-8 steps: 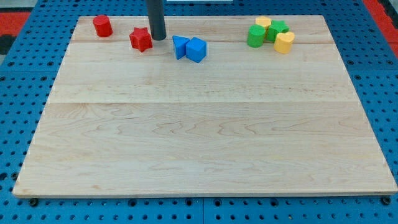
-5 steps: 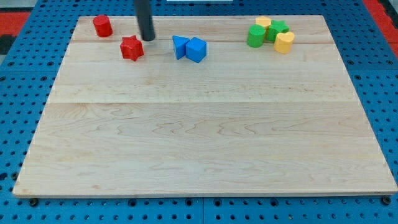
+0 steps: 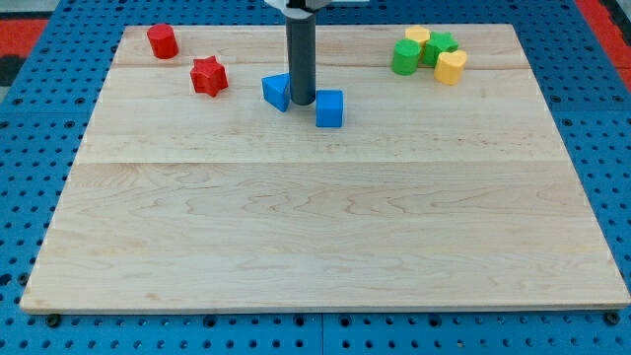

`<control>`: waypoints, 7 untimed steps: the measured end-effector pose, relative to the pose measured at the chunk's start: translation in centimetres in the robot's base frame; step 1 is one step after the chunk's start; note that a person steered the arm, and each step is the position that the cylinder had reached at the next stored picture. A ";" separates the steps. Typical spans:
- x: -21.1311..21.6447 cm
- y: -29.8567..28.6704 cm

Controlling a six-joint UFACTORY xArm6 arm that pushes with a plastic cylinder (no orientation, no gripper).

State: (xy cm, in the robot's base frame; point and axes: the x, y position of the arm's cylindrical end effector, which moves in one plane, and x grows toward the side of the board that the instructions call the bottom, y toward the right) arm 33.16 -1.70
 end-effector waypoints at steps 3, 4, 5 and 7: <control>3.9 4.0; 4.6 -5.2; 2.2 -8.6; -1.1 -11.1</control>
State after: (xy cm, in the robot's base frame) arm 32.02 -12.76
